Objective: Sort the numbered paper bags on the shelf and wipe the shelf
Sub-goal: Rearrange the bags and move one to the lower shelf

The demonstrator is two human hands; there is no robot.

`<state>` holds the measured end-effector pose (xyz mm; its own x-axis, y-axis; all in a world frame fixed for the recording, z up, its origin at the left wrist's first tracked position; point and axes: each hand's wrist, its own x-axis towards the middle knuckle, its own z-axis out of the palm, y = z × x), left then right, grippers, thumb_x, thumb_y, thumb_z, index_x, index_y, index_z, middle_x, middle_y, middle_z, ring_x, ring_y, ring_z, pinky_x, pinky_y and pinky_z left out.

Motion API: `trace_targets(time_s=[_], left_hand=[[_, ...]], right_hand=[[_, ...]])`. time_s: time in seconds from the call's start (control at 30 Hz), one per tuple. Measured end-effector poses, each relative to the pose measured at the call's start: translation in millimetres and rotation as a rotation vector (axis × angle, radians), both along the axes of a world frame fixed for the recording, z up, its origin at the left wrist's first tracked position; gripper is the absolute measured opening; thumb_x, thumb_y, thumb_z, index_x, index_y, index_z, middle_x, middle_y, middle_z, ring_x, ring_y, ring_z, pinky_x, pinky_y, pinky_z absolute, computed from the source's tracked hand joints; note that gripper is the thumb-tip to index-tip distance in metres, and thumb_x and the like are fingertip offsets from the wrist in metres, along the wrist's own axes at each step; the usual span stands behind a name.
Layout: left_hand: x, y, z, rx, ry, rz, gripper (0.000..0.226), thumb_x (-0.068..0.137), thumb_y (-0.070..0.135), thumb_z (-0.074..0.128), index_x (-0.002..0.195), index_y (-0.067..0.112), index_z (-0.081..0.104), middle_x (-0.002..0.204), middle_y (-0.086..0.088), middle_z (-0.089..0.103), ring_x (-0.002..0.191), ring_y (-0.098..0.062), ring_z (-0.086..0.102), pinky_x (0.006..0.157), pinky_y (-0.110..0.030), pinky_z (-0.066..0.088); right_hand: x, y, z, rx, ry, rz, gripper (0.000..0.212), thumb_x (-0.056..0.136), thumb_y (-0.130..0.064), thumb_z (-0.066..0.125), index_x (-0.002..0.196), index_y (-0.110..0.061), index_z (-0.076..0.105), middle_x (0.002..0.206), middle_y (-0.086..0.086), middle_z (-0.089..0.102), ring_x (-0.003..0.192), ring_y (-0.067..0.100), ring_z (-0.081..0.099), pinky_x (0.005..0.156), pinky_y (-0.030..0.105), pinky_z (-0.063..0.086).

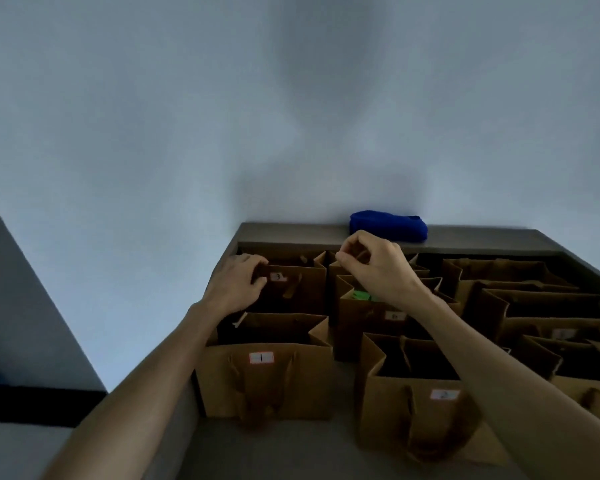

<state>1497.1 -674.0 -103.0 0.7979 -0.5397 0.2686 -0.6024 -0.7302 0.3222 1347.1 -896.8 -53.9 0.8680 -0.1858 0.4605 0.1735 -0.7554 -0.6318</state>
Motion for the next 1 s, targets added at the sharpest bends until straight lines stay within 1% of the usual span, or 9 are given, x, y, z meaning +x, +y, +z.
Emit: trace_targets(time_s=[0.1, 0.2, 0.33, 0.4, 0.57, 0.7, 0.87, 0.93, 1.0], left_hand=[[3.9, -3.3, -0.9, 0.045, 0.004, 0.005, 0.039, 0.094, 0.03, 0.058, 0.132, 0.028, 0.051, 0.135, 0.002, 0.055, 0.126, -0.019, 0.047, 0.103, -0.036, 0.041], [-0.3, -3.9, 0.0, 0.057, -0.052, -0.002, 0.028, 0.094, 0.027, 0.059, 0.121, 0.027, 0.06, 0.122, 0.006, 0.063, 0.116, -0.015, 0.054, 0.096, -0.03, 0.04], [-11.1, 2.6, 0.5, 0.068, -0.041, -0.051, 0.017, 0.091, 0.027, 0.063, 0.107, 0.03, 0.069, 0.098, 0.012, 0.069, 0.084, -0.003, 0.06, 0.069, -0.014, 0.038], [-15.6, 7.5, 2.4, 0.098, -0.037, -0.065, 0.016, 0.09, 0.03, 0.065, 0.105, 0.031, 0.071, 0.095, 0.015, 0.07, 0.078, 0.0, 0.058, 0.063, -0.009, 0.034], [-22.6, 15.8, 7.1, 0.203, 0.03, -0.089, 0.015, 0.086, 0.034, 0.069, 0.1, 0.033, 0.073, 0.098, 0.02, 0.069, 0.087, 0.002, 0.06, 0.067, -0.012, 0.039], [-23.3, 16.7, 7.3, 0.223, 0.022, -0.094, 0.014, 0.086, 0.037, 0.069, 0.099, 0.034, 0.073, 0.099, 0.018, 0.071, 0.089, 0.0, 0.062, 0.068, -0.015, 0.044], [-14.8, 11.2, 8.5, 0.177, -0.011, -0.08, 0.018, 0.092, 0.035, 0.062, 0.108, 0.034, 0.071, 0.101, 0.017, 0.07, 0.084, 0.0, 0.058, 0.056, -0.01, 0.031], [-7.4, 5.7, 9.9, 0.173, 0.01, -0.074, 0.021, 0.094, 0.031, 0.059, 0.113, 0.033, 0.069, 0.098, 0.015, 0.068, 0.08, -0.002, 0.057, 0.057, -0.013, 0.036], [2.9, 0.2, 9.9, 0.15, 0.048, -0.056, 0.024, 0.096, 0.03, 0.056, 0.117, 0.034, 0.066, 0.103, 0.011, 0.07, 0.083, -0.005, 0.059, 0.068, -0.024, 0.05]], right_hand=[[24.4, -10.3, 0.0, -0.03, 0.054, 0.068, 0.004, 0.094, -0.023, 0.061, 0.098, -0.023, 0.06, 0.087, -0.01, 0.065, 0.082, 0.001, 0.064, 0.07, 0.014, 0.047], [44.0, -18.4, -3.0, -0.048, 0.092, 0.112, 0.005, 0.095, -0.024, 0.061, 0.099, -0.022, 0.06, 0.088, -0.009, 0.066, 0.082, 0.002, 0.065, 0.072, 0.017, 0.05], [67.8, -25.2, -11.7, -0.118, 0.141, 0.146, 0.005, 0.094, -0.022, 0.061, 0.099, -0.021, 0.061, 0.088, -0.008, 0.065, 0.081, 0.002, 0.064, 0.073, 0.02, 0.052], [79.3, -26.0, -15.5, -0.168, 0.163, 0.155, 0.006, 0.093, -0.024, 0.063, 0.098, -0.021, 0.061, 0.09, -0.008, 0.064, 0.084, 0.004, 0.063, 0.076, 0.024, 0.054], [93.1, -16.5, -22.1, -0.339, 0.224, 0.232, 0.014, 0.09, -0.033, 0.065, 0.099, -0.024, 0.06, 0.096, -0.008, 0.059, 0.086, 0.006, 0.058, 0.079, 0.03, 0.055], [97.7, -7.8, -24.9, -0.384, 0.27, 0.263, 0.011, 0.091, -0.03, 0.064, 0.1, -0.024, 0.061, 0.098, -0.007, 0.061, 0.087, 0.006, 0.059, 0.082, 0.035, 0.056], [97.0, -7.4, -24.4, -0.355, 0.233, 0.183, 0.015, 0.095, -0.028, 0.059, 0.108, -0.021, 0.061, 0.106, -0.002, 0.062, 0.094, 0.012, 0.06, 0.083, 0.035, 0.055], [93.2, -10.5, -22.7, -0.357, 0.181, 0.137, 0.015, 0.095, -0.029, 0.059, 0.107, -0.02, 0.061, 0.107, -0.002, 0.06, 0.096, 0.013, 0.058, 0.084, 0.033, 0.053], [85.5, -16.0, -20.8, -0.359, 0.156, 0.102, 0.016, 0.094, -0.028, 0.06, 0.108, -0.02, 0.061, 0.108, -0.003, 0.057, 0.097, 0.011, 0.055, 0.085, 0.03, 0.05]])
